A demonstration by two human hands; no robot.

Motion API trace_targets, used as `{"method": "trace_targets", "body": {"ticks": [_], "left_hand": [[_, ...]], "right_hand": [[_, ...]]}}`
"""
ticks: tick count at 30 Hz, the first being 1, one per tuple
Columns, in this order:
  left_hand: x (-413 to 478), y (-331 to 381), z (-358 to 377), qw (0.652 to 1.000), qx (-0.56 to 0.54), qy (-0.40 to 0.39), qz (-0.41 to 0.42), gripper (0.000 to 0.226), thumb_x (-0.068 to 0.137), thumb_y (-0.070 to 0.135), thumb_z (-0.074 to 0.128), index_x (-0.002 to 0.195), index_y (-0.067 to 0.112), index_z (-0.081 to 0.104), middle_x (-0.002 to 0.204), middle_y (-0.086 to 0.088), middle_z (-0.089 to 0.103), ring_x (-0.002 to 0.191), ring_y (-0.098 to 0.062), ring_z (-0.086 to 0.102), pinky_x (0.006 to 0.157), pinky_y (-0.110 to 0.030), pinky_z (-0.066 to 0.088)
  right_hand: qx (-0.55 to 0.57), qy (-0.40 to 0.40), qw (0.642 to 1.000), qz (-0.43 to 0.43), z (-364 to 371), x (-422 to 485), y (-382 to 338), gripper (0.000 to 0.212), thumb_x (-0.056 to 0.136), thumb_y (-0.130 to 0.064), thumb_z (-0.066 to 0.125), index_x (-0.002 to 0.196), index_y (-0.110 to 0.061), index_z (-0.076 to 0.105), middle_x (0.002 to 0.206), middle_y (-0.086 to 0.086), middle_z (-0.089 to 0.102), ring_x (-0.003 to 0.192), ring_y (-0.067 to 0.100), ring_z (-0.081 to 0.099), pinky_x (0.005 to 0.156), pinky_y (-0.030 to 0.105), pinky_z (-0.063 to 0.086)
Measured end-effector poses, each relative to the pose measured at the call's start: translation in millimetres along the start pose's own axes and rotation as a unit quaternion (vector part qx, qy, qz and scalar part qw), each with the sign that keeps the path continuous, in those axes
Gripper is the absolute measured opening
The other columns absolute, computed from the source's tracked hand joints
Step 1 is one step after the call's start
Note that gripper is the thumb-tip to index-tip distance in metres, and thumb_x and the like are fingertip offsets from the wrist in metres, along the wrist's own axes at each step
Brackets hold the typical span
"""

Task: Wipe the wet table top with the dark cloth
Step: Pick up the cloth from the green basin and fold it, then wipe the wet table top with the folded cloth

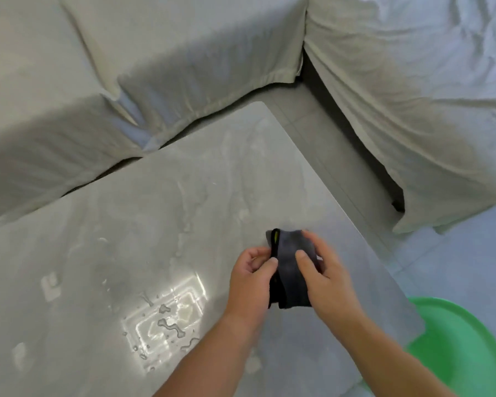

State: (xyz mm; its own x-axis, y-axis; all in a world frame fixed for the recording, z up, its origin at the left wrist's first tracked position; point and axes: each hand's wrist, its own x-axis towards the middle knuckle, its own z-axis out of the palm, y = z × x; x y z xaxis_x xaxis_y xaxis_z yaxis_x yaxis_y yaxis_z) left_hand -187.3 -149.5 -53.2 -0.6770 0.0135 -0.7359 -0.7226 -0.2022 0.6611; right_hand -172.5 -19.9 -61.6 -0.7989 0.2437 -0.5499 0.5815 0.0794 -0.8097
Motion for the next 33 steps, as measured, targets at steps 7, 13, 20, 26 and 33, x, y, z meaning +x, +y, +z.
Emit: {"method": "trace_targets", "body": {"ticks": [7,13,20,26,33], "left_hand": [[53.0,32.6,-1.0,0.992,-0.124,0.002,-0.024,0.043,0.105,0.034,0.036,0.118,0.006,0.066,0.115,-0.009,0.074,0.114,-0.022,0.067,0.084,-0.042,0.052],[114.9,70.9,9.5,0.995,-0.097,0.000,0.027,0.047,0.107,0.039,0.030,0.113,0.012,0.069,0.112,-0.006,0.075,0.111,-0.022,0.067,0.078,-0.034,0.054],[179.9,127.2,-0.8,0.989,0.042,0.030,0.139,0.036,0.103,0.041,0.040,0.119,0.025,0.067,0.124,0.011,0.068,0.119,-0.002,0.059,0.105,-0.034,0.045],[194.4,103.0,-75.7,0.815,0.487,0.183,0.253,0.052,0.097,0.047,0.037,0.140,0.021,0.051,0.158,0.000,0.037,0.150,-0.018,0.022,0.124,-0.035,0.013],[187.8,65.0,-104.8,0.738,0.631,0.162,0.174,0.078,0.096,0.067,0.005,0.159,0.024,-0.008,0.162,-0.001,-0.033,0.146,-0.015,-0.035,0.120,-0.041,-0.021]], "right_hand": [[-0.169,-0.067,0.980,-0.085,25.7,72.7,-30.9,0.034,0.092,-0.042,0.065,0.124,-0.044,0.054,0.132,-0.016,0.043,0.118,-0.003,0.050,0.095,0.013,0.046],[-0.326,-0.057,0.926,-0.182,35.1,155.9,-59.9,0.059,0.086,-0.047,0.070,0.139,-0.027,0.052,0.138,-0.010,0.042,0.129,0.010,0.035,0.109,0.030,0.037],[-0.474,-0.050,0.843,-0.250,61.5,240.1,-94.2,0.054,0.095,-0.047,0.055,0.144,-0.027,0.043,0.164,-0.001,0.012,0.143,0.024,0.016,0.116,0.044,0.025],[-0.594,-0.047,0.740,-0.313,72.2,260.2,-76.3,0.068,0.098,-0.052,0.040,0.157,-0.023,0.021,0.168,0.008,-0.006,0.153,0.037,-0.006,0.124,0.050,0.002],[-0.632,-0.076,0.684,-0.357,91.9,259.7,-64.7,0.064,0.103,-0.048,0.031,0.160,-0.023,0.014,0.168,0.005,0.010,0.153,0.039,0.002,0.123,0.056,0.004]]}}
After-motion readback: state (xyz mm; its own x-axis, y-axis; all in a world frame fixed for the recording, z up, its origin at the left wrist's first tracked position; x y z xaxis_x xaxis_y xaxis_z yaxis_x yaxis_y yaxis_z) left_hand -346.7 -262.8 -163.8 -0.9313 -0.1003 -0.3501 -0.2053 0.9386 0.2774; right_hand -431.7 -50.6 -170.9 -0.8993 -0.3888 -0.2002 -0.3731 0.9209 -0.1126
